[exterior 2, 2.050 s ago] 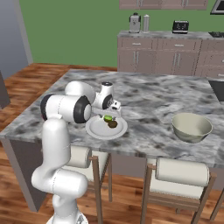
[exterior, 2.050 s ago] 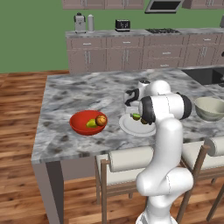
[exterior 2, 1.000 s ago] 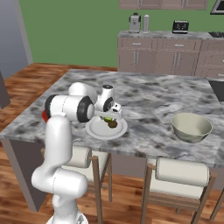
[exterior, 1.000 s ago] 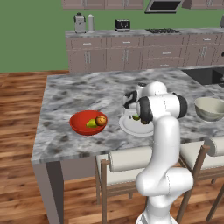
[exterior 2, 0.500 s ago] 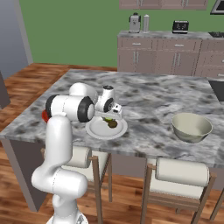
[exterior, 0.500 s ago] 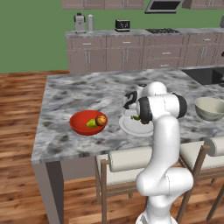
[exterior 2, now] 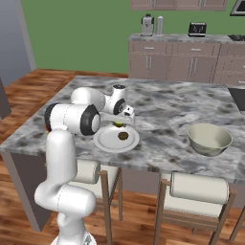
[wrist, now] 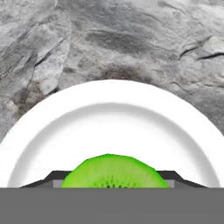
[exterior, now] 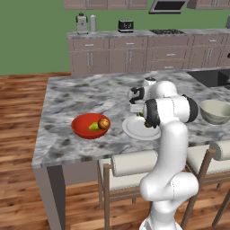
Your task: Take the fruits from the plate on the dining counter and place two fruits in each bowl.
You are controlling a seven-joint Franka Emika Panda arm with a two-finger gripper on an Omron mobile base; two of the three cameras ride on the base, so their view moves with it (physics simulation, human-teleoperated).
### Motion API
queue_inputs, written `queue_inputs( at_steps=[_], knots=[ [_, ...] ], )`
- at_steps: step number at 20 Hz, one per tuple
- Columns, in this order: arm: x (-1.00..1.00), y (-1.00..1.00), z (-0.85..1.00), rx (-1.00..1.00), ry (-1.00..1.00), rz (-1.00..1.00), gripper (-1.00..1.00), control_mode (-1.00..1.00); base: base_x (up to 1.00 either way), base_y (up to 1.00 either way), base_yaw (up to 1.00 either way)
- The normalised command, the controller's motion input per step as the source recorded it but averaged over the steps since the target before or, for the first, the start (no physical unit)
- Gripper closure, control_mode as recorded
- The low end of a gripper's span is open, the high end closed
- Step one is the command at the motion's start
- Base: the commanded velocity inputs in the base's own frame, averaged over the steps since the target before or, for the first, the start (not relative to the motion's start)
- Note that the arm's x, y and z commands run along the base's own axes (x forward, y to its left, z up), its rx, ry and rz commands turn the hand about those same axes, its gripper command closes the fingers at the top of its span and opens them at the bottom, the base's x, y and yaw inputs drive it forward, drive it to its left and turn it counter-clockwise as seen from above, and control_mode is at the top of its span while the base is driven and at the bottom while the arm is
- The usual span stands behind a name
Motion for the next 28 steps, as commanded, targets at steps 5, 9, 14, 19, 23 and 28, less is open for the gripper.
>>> queue_inputs(
  at_steps=[5, 9, 14, 19, 23, 28],
  knots=[
    [-0.70, 0.28, 0.88, 0.00, 0.00, 0.00, 1.00, -1.00, 0.00, 0.00, 0.00],
    [-0.91, 0.33, 0.67, 0.00, 0.00, 0.00, 1.00, -1.00, 0.00, 0.00, 0.00],
    [-0.78, 0.00, 0.26, 0.00, -0.01, 0.00, 1.00, -1.00, 0.00, 0.00, 0.00],
    [-0.55, 0.11, 0.09, 0.00, 0.00, -0.01, 1.00, -1.00, 0.00, 0.00, 0.00],
    [-0.10, 0.09, 0.15, -0.01, 0.00, 0.00, 1.00, -1.00, 0.00, 0.00, 0.00],
    [0.00, 0.21, 0.28, -0.02, 0.00, 0.00, 1.00, -1.00, 0.00, 0.00, 0.00]
  ],
)
